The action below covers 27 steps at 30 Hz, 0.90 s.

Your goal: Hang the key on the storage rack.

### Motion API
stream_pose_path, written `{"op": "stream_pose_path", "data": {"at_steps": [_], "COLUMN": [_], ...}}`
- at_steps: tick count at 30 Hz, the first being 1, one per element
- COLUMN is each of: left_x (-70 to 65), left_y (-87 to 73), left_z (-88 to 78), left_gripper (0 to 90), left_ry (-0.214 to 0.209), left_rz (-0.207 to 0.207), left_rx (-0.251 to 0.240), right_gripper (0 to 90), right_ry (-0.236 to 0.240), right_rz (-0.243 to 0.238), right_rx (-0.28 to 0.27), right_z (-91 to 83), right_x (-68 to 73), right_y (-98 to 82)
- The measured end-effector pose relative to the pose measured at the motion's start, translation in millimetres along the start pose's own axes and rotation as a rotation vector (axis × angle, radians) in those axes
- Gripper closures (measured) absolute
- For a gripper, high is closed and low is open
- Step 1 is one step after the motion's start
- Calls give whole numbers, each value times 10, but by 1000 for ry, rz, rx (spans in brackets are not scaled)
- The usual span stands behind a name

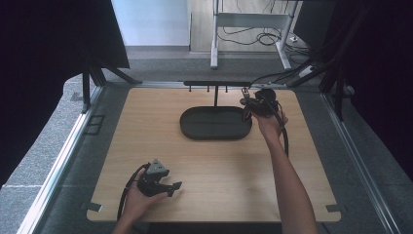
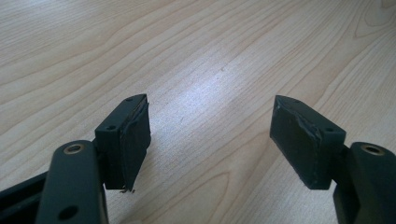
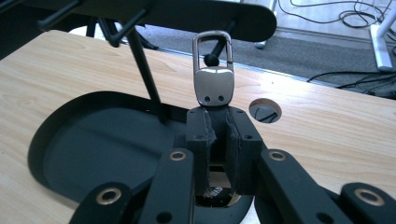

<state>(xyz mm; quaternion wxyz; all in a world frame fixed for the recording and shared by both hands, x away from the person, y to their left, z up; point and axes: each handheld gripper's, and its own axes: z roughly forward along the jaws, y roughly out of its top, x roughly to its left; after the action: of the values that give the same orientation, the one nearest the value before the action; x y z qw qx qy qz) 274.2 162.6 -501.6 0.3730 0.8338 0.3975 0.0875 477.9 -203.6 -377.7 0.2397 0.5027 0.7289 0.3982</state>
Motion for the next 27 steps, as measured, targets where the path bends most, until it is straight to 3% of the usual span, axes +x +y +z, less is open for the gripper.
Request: {"op": "stream_pose_path", "data": {"at_steps": [7, 10, 16, 22, 27], "left_x": [23, 28, 32, 45, 44], "left_y": [-4, -6, -7, -12, -13], "left_z": [-18, -20, -24, -22, -18], "left_gripper": [296, 296, 296, 296, 296], "left_ry": [2, 3, 4, 6, 10], "left_rz": [-4, -6, -9, -8, -8], "left_rx": [-4, -6, -6, -1, 0], "right_gripper": [804, 803, 788, 625, 544], "right_ry": [-11, 5, 1, -5, -7], "right_rz": [29, 52, 46, 25, 40], "right_rx": [10, 8, 19, 0, -11], "right_z": [141, 192, 270, 229, 119], "right_x": [-9, -16, 3, 52, 72], "right_y": [-32, -54, -91, -67, -108]}}
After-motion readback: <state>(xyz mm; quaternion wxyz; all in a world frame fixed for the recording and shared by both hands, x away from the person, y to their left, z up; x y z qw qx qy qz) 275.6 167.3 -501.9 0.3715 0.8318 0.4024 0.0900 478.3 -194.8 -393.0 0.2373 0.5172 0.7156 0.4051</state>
